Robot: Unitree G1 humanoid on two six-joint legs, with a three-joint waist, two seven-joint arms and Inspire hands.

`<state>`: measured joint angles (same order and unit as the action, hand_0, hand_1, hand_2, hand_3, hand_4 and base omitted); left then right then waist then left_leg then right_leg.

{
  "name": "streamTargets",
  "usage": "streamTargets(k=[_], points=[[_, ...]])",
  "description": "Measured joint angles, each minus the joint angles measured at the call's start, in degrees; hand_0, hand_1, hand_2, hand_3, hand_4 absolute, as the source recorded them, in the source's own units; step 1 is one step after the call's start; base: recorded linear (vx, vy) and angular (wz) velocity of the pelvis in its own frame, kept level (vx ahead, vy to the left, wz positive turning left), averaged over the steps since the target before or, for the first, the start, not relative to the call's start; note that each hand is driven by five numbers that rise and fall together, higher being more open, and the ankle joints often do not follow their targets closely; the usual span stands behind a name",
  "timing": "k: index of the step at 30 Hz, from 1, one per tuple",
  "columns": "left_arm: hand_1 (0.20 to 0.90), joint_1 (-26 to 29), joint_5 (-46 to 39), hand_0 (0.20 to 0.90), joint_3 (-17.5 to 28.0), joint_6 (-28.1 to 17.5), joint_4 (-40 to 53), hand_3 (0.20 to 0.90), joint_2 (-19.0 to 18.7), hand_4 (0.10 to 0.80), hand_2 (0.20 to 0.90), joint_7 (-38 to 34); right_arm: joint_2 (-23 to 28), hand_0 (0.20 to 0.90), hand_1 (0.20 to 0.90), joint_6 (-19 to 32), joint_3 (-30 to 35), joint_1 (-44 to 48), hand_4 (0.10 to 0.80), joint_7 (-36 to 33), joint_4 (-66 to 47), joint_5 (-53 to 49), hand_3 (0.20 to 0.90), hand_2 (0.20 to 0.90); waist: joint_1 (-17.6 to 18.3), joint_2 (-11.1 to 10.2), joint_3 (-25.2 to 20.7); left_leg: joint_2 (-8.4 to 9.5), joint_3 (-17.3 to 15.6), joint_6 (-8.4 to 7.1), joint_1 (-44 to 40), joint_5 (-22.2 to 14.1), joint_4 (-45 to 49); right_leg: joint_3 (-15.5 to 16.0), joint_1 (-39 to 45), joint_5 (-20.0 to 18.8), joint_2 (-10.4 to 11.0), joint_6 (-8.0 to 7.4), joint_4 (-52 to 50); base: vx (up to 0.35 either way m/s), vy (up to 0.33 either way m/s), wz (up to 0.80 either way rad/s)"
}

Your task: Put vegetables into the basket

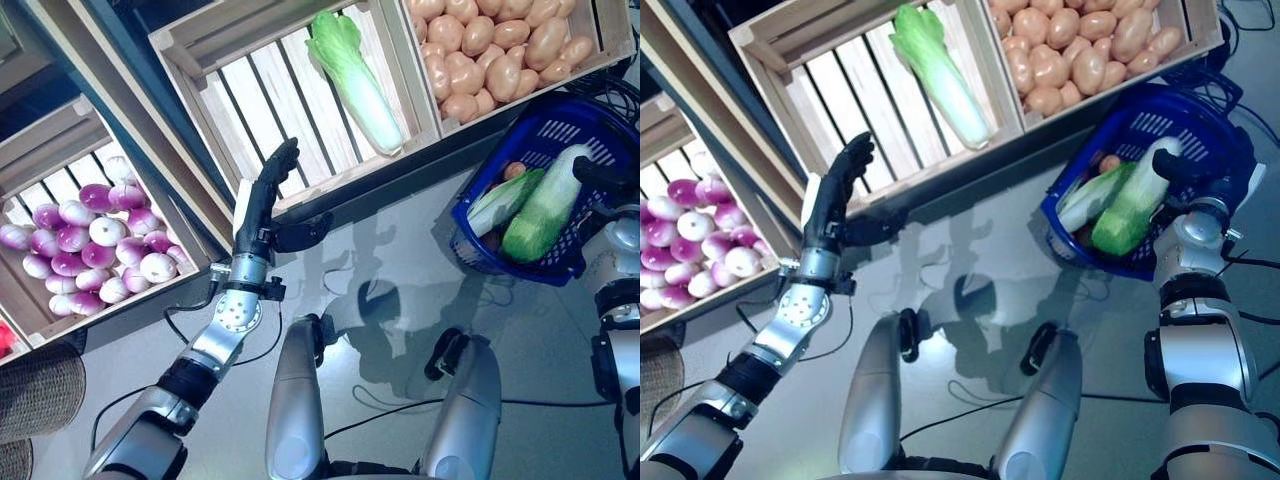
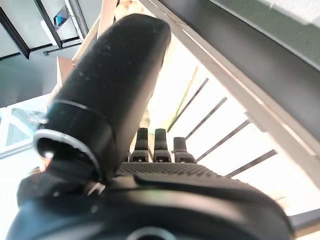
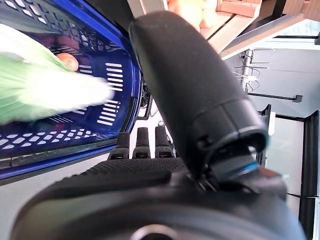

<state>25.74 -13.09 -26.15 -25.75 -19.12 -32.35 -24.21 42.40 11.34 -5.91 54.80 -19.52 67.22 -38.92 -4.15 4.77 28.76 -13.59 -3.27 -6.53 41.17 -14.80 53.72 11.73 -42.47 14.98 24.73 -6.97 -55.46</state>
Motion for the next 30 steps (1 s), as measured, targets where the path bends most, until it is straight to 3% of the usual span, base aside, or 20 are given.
streamTargets(k=[7,9,13,14,17,19,23,30], points=[[0.9,3.04,0.86,0.9,0.14,0.25,-0.01,0.9,-3.46,0.8,0.9,-2.9,0.65,0.9,0.9,-0.69,-0.11,0.12,0.8,2.24,-0.01,-0.05,0.9,0.9,-0.02,-0.06,0.02,-0.9,-0.56,-0.36,-2.43,0.19,-2.32,0.51,2.01,-0.46,-0.88,-0.49,2.06,0.02,0.002,-0.05],[0.9,4.6,4.09,0.9,0.14,0.55,-0.02,0.9,-4.38,0.8,0.9,-4.04,0.9,0.9,0.9,-1.12,-0.7,0.17,0.8,2.98,-0.04,-0.04,0.9,0.9,0.01,-0.06,0.02,-1.1,-0.71,-0.5,-2.77,0.07,-2.38,0.79,2.53,-0.45,-0.94,-0.49,2.24,0.05,0.007,-0.01],[0.9,10.91,16.15,0.9,-0.08,3.21,-1.97,0.9,-9.89,0.8,0.9,-8.5,1.3,0.9,0.9,-1.47,-2.41,0.63,0.8,6.04,-0.12,-0.54,0.9,0.9,0.35,-0.34,0.11,-1.75,-1.22,-0.65,-3.87,-0.61,-1.93,0.61,3.4,0.05,-1.23,0.05,2.29,0.097,0.047,-0.07],[0.9,12.2,18.16,0.9,-0.09,4.04,-3.0,0.9,-10.92,0.8,0.9,-9.37,1.3,0.9,0.9,-1.48,-2.53,0.75,0.8,6.66,-0.31,-0.53,0.9,0.9,0.41,-0.41,0.14,-1.98,-1.53,-0.73,-4.17,-0.56,-1.84,0.18,3.4,-0.38,-1.42,-0.52,2.33,0.026,0.076,-0.19],[0.9,21.59,26.29,0.9,-5.17,9.09,-11.8,0.9,-17.42,0.8,0.9,-11.39,1.32,0.9,0.9,-1.49,-6.21,1.76,0.8,8.73,-1.74,-0.61,0.9,0.9,2.09,-0.52,0.13,-2.73,-1.93,-0.47,-4.41,-1.18,-0.83,-0.55,3.37,-0.19,-1.75,-0.26,2.21,0.018,0.095,-0.13],[0.9,27.69,29.07,0.9,-10.56,11.29,-18.53,0.9,-18.92,0.8,0.9,-11.39,1.3,0.9,0.9,-1.49,-6.76,2.08,0.8,9.94,-2.05,-2.34,0.9,0.9,2.78,-0.61,0.09,-3.0,-2.5,-0.32,-4.36,-1.61,-0.23,-1.54,2.71,-0.39,-2.15,-0.59,2.22,-0.016,0.097,-0.15],[0.9,34.14,33.24,0.9,-18.09,14.52,-29.2,0.9,-18.68,0.8,0.9,-10.58,0.62,0.9,0.9,-1.54,-10.11,2.6,0.8,12.03,-1.98,-3.24,0.9,0.9,4.85,-1.3,-0.11,-3.41,-4.68,-0.11,-3.75,-2.42,0.43,-3.73,0.42,-1.06,-2.63,-1.08,2.44,-0.018,0.139,-0.24],[0.9,36.74,35.97,0.9,-23.1,17.22,-37.12,0.9,-14.86,0.8,0.9,-7.67,-0.79,0.9,0.9,-2.5,-10.42,2.62,0.8,14.15,1.62,-7.53,0.9,0.9,8.39,-1.77,-0.02,-3.5,-5.99,0.08,-3.28,-3.13,0.43,-4.77,-1.17,-1.72,-2.92,-1.72,3.23,-0.007,0.073,-0.1]])
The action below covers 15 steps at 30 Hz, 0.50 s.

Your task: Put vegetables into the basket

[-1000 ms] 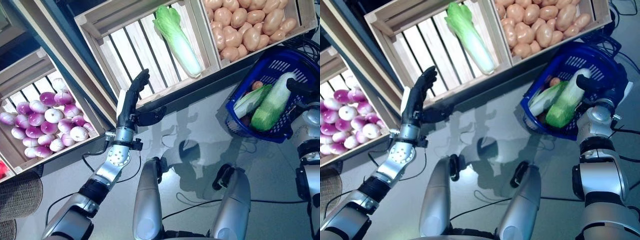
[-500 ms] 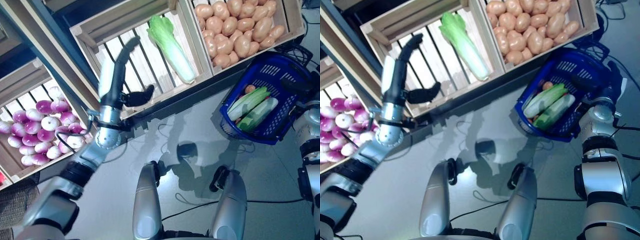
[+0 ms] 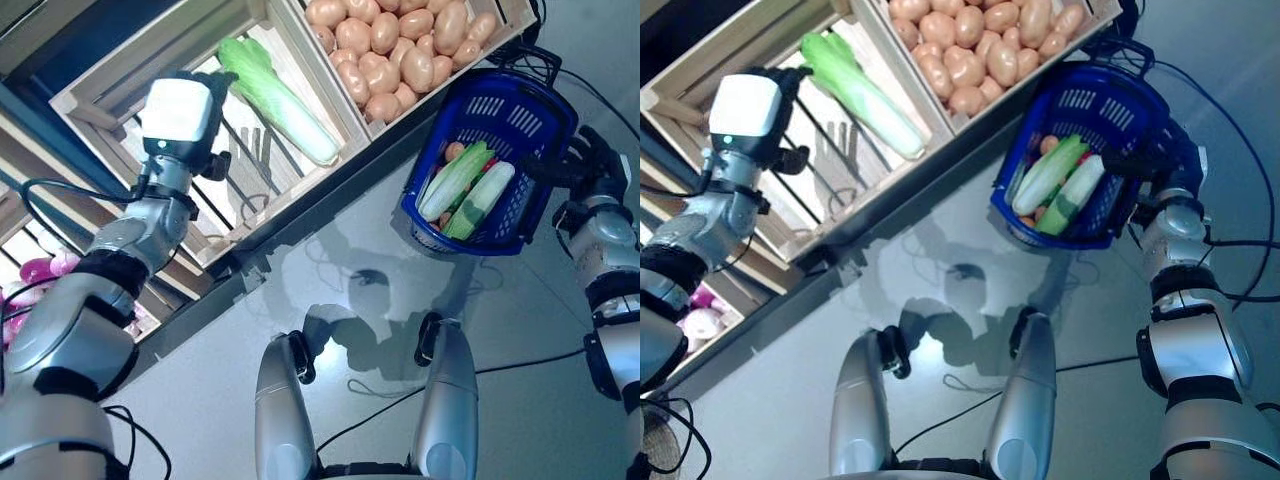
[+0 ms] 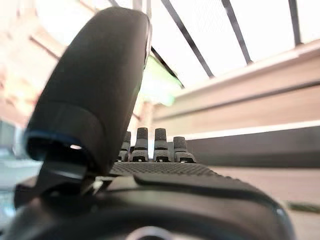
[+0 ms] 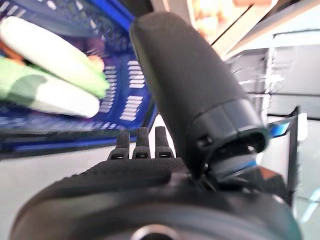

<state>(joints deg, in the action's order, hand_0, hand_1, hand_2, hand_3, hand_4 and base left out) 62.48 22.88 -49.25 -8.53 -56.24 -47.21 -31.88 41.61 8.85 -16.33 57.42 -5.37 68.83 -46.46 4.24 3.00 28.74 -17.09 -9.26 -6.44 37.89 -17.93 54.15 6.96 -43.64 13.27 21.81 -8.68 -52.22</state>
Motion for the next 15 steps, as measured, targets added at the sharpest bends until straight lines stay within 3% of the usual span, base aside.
streamTargets(k=[5,15], points=[[0.9,3.61,2.57,0.9,-6.13,1.96,-2.05,0.9,1.74,0.8,0.9,1.35,-0.01,0.9,0.9,0.02,-0.12,-0.1,0.8,1.14,0.01,-1.39,0.9,0.9,1.15,-0.09,0.05,-0.27,-0.84,0.09,0.15,-0.52,0.25,-0.91,-0.98,-0.29,-0.34,-0.19,0.02,-0.05,0.05,-0.08],[0.9,5.88,5.63,0.9,-7.97,3.11,-4.66,0.9,3.83,0.8,0.9,-2.15,-0.62,0.9,0.9,0.1,-2.52,-2.39,0.8,5.07,-3.63,-1.31,0.9,0.9,1.49,-0.51,0.52,-1.49,-2.18,0.04,2.88,-1.09,2.58,-3.38,-5.81,-1.11,-1.62,0.16,-1.67,-0.055,0.051,-0.11]])
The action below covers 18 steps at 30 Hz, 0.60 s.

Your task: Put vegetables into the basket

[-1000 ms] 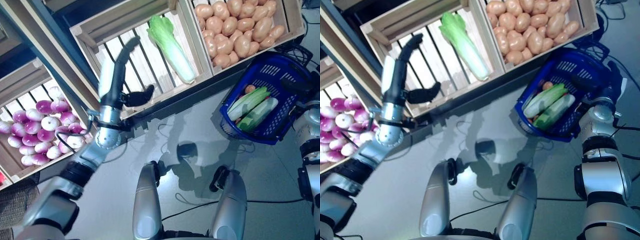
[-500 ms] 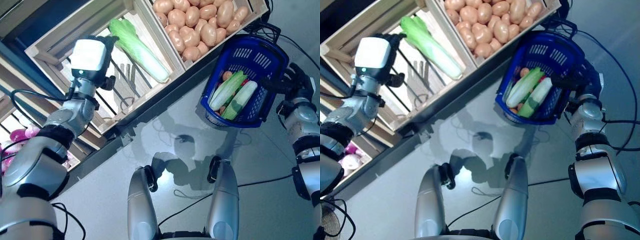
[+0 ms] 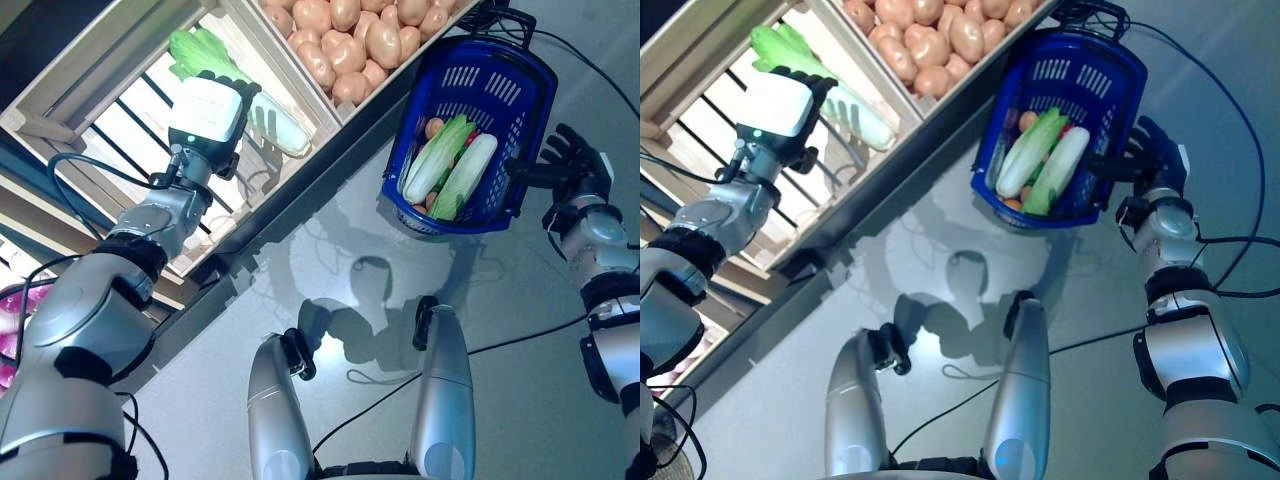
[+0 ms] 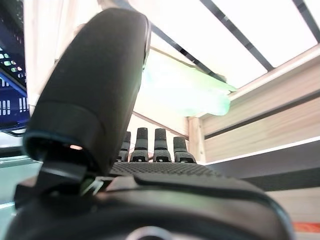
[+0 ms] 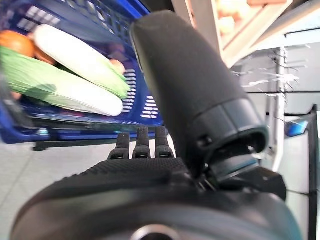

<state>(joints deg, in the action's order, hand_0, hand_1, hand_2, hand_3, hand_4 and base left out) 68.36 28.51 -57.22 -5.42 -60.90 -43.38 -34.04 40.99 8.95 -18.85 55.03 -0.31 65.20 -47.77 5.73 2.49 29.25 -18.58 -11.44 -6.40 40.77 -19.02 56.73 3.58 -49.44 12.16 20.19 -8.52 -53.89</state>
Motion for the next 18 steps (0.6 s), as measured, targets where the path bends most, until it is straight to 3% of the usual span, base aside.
streamTargets(k=[18], points=[[0.9,1.78,10.29,0.9,-5.52,0.2,-1.09,0.9,-0.03,0.8,0.9,-0.32,-0.42,0.9,0.9,0.03,-2.12,-0.8,0.8,4.15,-1.5,-0.15,0.9,0.9,1.11,-0.66,0.65,-1.53,0.43,0.19,4.87,-0.42,3.98,-0.29,-4.81,0.54,-0.12,1.03,-3.36,-0.012,0.01,-0.01]])
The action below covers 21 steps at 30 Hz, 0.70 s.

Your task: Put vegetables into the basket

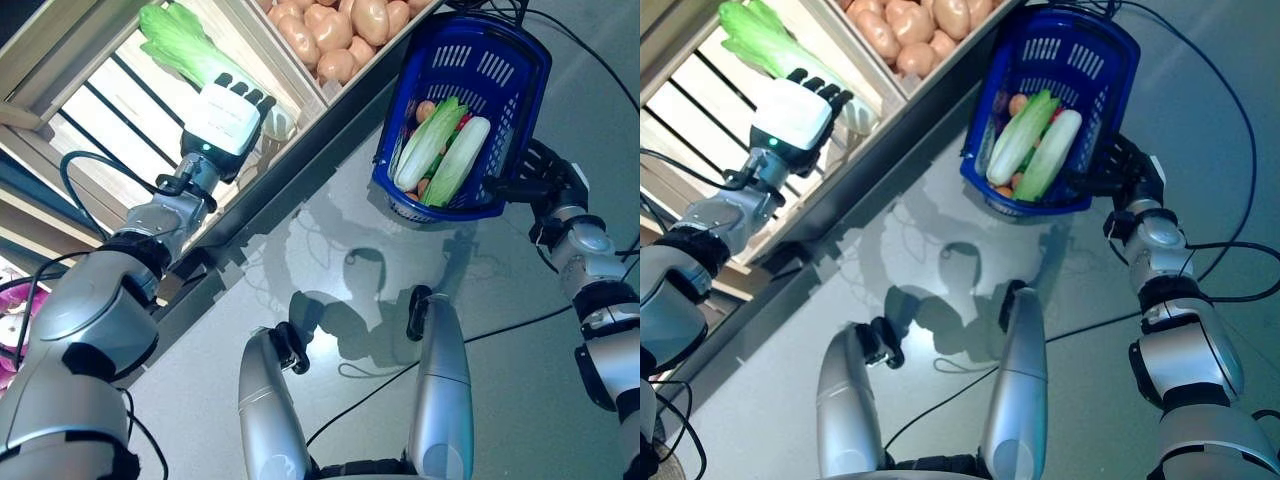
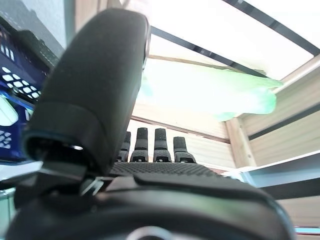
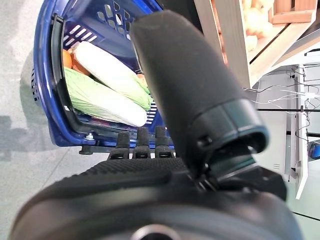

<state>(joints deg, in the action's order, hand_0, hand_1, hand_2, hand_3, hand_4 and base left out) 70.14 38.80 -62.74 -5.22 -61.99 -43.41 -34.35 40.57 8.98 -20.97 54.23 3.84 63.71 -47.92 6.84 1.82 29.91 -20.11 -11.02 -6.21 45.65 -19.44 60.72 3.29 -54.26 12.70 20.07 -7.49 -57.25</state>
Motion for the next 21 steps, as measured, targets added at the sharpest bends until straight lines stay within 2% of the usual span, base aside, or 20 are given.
streamTargets(k=[3,5,12,14,18,21], points=[[0.9,1.05,2.05,0.9,-0.15,0.0,-0.03,0.9,0.0,0.8,0.9,1.17,0.0,0.9,0.9,0.0,-0.09,0.34,0.8,0.28,-1.82,-0.02,0.9,0.9,0.07,-0.01,0.01,-0.59,0.25,-0.02,2.39,-0.52,1.92,-0.05,-2.35,-0.1,-0.01,0.11,-1.44,0.003,0.034,-0.05],[0.9,2.14,2.23,0.9,-1.96,0.01,-0.74,0.9,0.01,0.8,0.9,1.43,0.0,0.9,0.9,0.0,-0.11,0.37,0.8,0.48,-2.67,-0.31,0.9,0.9,0.13,-0.03,0.02,-1.2,0.59,-0.1,4.06,-1.26,3.81,-0.11,-4.09,0.06,-0.04,0.25,-3.03,0.01,0.034,-0.07],[0.9,5.1,4.91,0.9,-2.09,1.76,-2.12,0.9,-0.14,0.8,0.9,3.09,0.67,0.9,0.9,-0.12,-0.16,0.46,0.8,1.8,-4.7,-0.49,0.9,0.9,0.15,-0.29,0.07,-2.97,1.8,0.39,10.3,-3.55,10.69,-0.98,-10.49,1.07,0.04,1.28,-8.53,0.011,0.041,-0.07],[0.9,7.02,5.64,0.9,-2.09,2.61,-2.39,0.9,-0.67,0.8,0.9,2.99,1.25,0.9,0.9,-0.15,-0.15,0.5,0.8,1.8,-6.06,-2.22,0.9,0.9,0.19,-0.34,0.09,-3.45,2.46,0.72,13.5,-4.26,13.47,-1.46,-13.69,1.25,0.09,1.08,-10.64,0.011,0.021,-0.08],[0.9,9.77,5.73,0.9,-2.13,3.97,-2.32,0.9,-2.01,0.8,0.9,2.67,2.21,0.9,0.9,-0.38,0.06,0.53,0.8,1.91,-7.2,-2.66,0.9,0.9,0.28,-0.57,0.13,-4.84,4.74,0.8,18.73,-6.29,19.86,-1.64,-18.36,1.88,0.36,1.87,-15.74,0.033,0.003,-0.09],[0.9,10.55,5.91,0.9,-2.13,5.03,-2.32,0.9,-2.25,0.8,0.9,2.95,2.71,0.9,0.9,-0.42,0.06,0.54,0.8,2.04,-7.75,-3.38,0.9,0.9,0.39,-0.66,0.12,-4.89,5.69,0.83,20.54,-6.75,22.05,-2.08,-20.04,2.06,0.53,1.97,-17.68,0.026,0.001,-0.02]])
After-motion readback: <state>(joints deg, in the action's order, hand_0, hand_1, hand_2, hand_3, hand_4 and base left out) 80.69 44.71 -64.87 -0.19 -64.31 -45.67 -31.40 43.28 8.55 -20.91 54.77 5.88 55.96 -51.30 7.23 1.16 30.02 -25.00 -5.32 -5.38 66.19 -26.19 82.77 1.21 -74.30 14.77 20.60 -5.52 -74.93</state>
